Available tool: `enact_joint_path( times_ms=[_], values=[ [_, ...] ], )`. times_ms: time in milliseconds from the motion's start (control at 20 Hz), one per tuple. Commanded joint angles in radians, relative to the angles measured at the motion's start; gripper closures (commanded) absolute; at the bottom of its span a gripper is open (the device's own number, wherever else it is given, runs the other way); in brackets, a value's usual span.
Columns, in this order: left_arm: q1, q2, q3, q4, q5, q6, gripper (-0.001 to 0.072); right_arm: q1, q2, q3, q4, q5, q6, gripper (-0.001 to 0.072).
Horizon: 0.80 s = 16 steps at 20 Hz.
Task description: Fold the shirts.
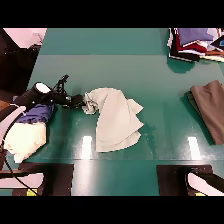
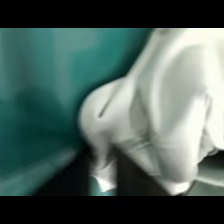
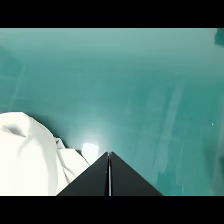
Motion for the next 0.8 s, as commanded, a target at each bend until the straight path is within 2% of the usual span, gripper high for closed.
enact_joint_path(
  times_ms=[0, 200, 250, 300, 350, 400, 550, 750],
  values=[
    [-0.007, 0.0, 0.062, 0.012, 0.005, -0.017, 0.0683, 0.001, 0.004, -0.039, 0.002, 0.031, 0.0, 0.0693],
    [-0.007, 0.002, 0.227, 0.123, -0.089, -0.016, 0.0683, 0.002, 0.034, -0.321, 0.007, 0.032, 0.001, 0.0692],
    [-0.007, 0.002, 0.262, 0.148, -0.111, -0.016, 0.0683, 0.002, 0.032, -0.419, 0.033, 0.021, 0.001, 0.0649],
    [-0.007, 0.002, 0.29, 0.159, -0.128, -0.016, 0.0683, 0.002, 0.023, -0.524, 0.077, -0.005, 0.0, 0.0424],
    [-0.007, 0.002, 0.311, 0.165, -0.137, -0.016, 0.0683, 0.003, 0.007, -0.622, 0.135, -0.038, 0.0, 0.025],
    [-0.007, 0.002, 0.325, 0.169, -0.141, -0.016, 0.0683, 0.013, -0.018, -0.724, 0.207, -0.084, -0.016, 0.0233],
    [-0.007, 0.001, 0.327, 0.176, -0.148, -0.016, 0.0683, 0.091, -0.124, -0.931, 0.376, -0.196, -0.187, 0.0235],
    [-0.007, 0.001, 0.327, 0.199, -0.165, -0.016, 0.0683, 0.212, -0.274, -0.978, 0.452, -0.291, -0.283, 0.0235]
  ],
)
